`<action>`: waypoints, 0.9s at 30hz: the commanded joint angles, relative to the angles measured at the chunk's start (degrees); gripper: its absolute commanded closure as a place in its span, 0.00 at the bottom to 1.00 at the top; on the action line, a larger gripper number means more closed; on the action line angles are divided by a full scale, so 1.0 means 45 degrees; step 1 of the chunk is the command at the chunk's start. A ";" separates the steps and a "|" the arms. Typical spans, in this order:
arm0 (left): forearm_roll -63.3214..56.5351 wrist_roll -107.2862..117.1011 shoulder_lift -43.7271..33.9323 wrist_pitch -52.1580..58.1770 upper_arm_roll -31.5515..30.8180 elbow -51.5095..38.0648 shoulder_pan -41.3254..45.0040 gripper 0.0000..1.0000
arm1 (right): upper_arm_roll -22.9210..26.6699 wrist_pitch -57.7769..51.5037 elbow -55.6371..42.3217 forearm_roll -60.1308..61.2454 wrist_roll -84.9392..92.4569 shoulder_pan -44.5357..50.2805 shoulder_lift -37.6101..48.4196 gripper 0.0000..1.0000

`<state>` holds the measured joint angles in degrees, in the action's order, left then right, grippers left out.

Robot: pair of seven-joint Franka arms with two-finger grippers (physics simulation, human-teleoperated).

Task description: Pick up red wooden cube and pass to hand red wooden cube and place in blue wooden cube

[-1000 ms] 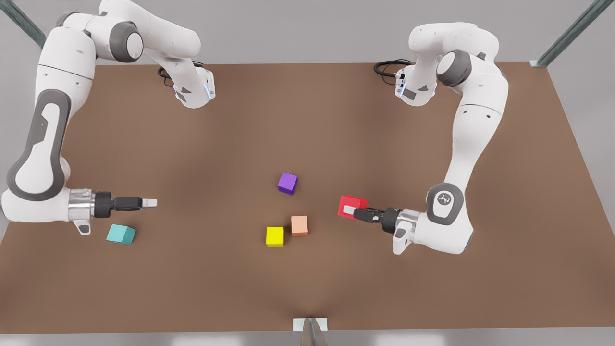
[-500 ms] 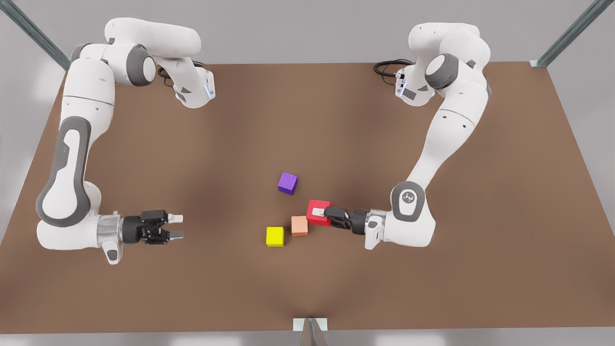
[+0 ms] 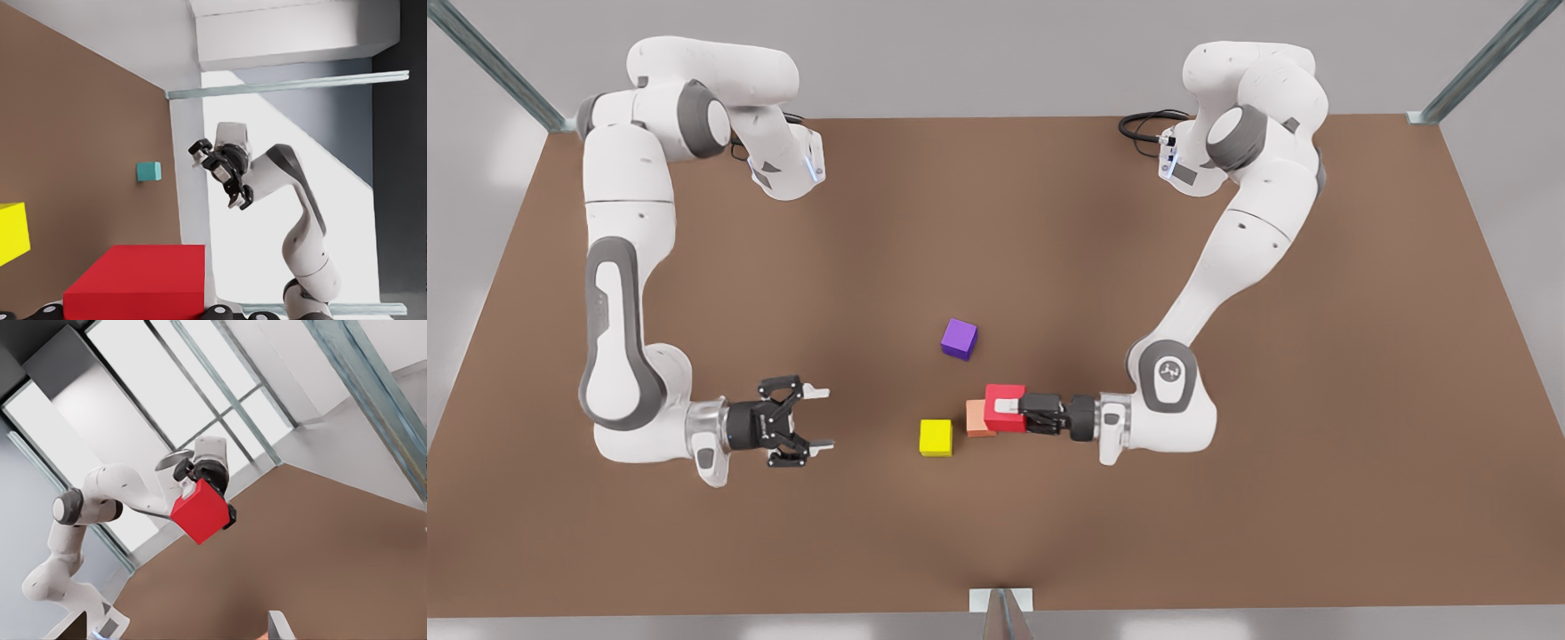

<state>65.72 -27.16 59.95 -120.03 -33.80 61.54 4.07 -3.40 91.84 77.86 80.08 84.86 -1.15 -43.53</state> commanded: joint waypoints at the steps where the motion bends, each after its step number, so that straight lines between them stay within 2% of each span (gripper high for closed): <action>1: 0.0455 -0.1425 -0.0022 -0.0203 -0.0009 0.0015 0.0033 0.44 | -0.0006 0.2051 0.0743 0.0699 0.8113 0.0157 0.0472 0.00; 6: 0.0611 -0.0859 -0.0003 -0.0222 -0.0009 0.0016 0.0072 0.43 | -0.0025 0.3126 0.2425 0.2281 0.8564 0.0645 0.1411 0.00; 27: 0.1100 -0.0058 0.0017 -0.0202 -0.0009 0.0016 0.0209 0.43 | -0.0846 0.4787 0.2230 0.4059 0.8349 0.2286 0.0884 0.00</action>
<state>69.76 -26.88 60.13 -121.43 -33.80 61.63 4.98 -7.18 112.10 87.94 97.52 114.33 8.98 -39.49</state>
